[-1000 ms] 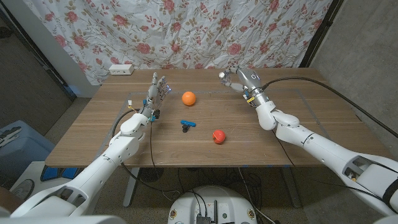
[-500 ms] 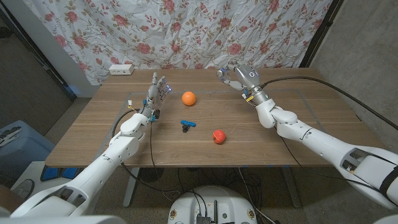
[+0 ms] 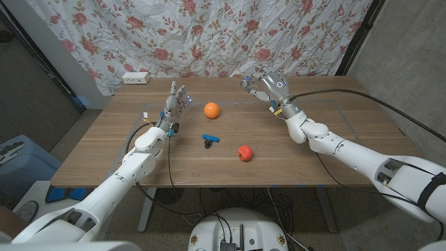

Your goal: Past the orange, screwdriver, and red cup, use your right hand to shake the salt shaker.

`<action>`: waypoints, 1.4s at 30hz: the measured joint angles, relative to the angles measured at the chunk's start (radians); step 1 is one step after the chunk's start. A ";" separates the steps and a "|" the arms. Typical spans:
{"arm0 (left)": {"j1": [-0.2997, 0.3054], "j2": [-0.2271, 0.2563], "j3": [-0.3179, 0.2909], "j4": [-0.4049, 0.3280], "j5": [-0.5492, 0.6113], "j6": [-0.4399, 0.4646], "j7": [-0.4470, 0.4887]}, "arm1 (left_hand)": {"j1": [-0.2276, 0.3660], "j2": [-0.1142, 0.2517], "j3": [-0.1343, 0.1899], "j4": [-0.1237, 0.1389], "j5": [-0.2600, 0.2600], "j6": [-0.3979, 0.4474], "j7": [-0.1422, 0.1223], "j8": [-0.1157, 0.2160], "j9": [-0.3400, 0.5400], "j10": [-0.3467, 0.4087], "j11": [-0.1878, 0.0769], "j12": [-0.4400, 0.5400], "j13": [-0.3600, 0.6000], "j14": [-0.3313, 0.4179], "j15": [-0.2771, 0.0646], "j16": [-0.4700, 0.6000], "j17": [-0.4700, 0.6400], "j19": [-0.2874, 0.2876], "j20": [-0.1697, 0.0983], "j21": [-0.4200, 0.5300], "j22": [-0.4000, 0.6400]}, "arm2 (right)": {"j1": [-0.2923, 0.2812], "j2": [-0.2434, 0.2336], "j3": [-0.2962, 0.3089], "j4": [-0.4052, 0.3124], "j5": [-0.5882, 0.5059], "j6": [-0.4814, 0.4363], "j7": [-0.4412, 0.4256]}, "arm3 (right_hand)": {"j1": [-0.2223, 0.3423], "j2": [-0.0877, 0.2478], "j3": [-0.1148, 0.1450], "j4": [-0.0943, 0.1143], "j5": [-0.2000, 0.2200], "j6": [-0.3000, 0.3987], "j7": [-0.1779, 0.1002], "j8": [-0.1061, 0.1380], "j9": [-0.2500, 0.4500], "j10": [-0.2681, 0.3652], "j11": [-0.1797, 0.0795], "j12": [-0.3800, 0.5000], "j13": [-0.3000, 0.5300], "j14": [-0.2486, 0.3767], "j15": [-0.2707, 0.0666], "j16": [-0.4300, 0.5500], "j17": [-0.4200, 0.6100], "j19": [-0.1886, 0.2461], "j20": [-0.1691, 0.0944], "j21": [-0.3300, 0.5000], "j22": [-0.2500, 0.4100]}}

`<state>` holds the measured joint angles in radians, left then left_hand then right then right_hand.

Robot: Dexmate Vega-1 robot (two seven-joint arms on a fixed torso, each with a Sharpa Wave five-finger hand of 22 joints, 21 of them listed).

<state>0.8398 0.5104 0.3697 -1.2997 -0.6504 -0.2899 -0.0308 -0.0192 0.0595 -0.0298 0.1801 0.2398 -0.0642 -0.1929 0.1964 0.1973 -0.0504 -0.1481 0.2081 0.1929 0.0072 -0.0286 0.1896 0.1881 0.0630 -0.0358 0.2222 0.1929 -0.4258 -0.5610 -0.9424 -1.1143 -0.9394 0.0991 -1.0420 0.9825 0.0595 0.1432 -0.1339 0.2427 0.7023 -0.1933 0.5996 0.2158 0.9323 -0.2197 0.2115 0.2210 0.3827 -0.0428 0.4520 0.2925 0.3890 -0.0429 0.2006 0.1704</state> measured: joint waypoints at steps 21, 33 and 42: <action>0.001 0.000 0.000 0.000 0.000 0.000 0.000 | 0.000 0.000 0.000 0.000 0.000 0.000 0.000 0.000 0.000 0.000 0.000 0.000 0.000 0.000 0.000 0.000 0.000 0.000 0.000 0.000 0.000 | -0.054 0.090 0.237 0.118 -0.358 0.102 -0.067 | 0.045 -0.017 0.013 -0.027 -0.011 0.004 0.004 0.009 0.006 0.011 0.000 -0.007 0.004 0.009 -0.002 0.007 0.003 0.000 0.000 0.000 0.000; 0.001 0.000 0.000 0.000 0.000 0.000 0.000 | 0.000 0.000 0.000 0.000 0.000 0.000 0.000 0.000 0.000 0.000 0.000 0.000 0.000 0.000 0.000 0.000 0.000 0.000 0.000 0.000 0.000 | -0.070 0.095 0.292 0.114 -0.473 0.091 -0.073 | 0.066 -0.038 0.021 -0.035 -0.019 0.022 -0.010 0.008 0.006 0.011 0.000 -0.007 0.009 0.012 0.002 0.010 0.007 0.008 0.000 0.000 0.000; 0.000 0.000 0.000 0.000 0.000 0.000 0.000 | 0.000 0.000 0.000 0.000 0.000 0.000 0.000 0.000 0.000 0.000 0.000 0.000 0.000 0.000 0.000 0.000 0.000 0.000 0.000 0.000 0.000 | -0.064 0.094 0.286 0.127 -0.507 0.069 -0.074 | 0.072 -0.045 0.025 -0.039 -0.029 0.023 -0.009 0.007 0.005 0.011 0.000 -0.008 0.013 0.020 -0.006 0.015 0.007 0.008 0.000 0.000 0.000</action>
<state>0.8402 0.5105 0.3693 -1.3000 -0.6506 -0.2899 -0.0306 -0.0192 0.0595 -0.0298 0.1801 0.2398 -0.0642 -0.1929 0.1964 0.1973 -0.0504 -0.1481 0.2080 0.1929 0.0072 -0.0286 0.1896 0.1882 0.0630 -0.0358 0.2222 0.1929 -0.4896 -0.4665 -0.6567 -0.9875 -1.4463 0.1680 -1.1160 1.0547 0.0150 0.1680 -0.1728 0.2140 0.7254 -0.2022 0.6069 0.2212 0.9431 -0.2196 0.2040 0.2340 0.4022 -0.0483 0.4675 0.2997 0.3965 -0.0428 0.2006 0.1702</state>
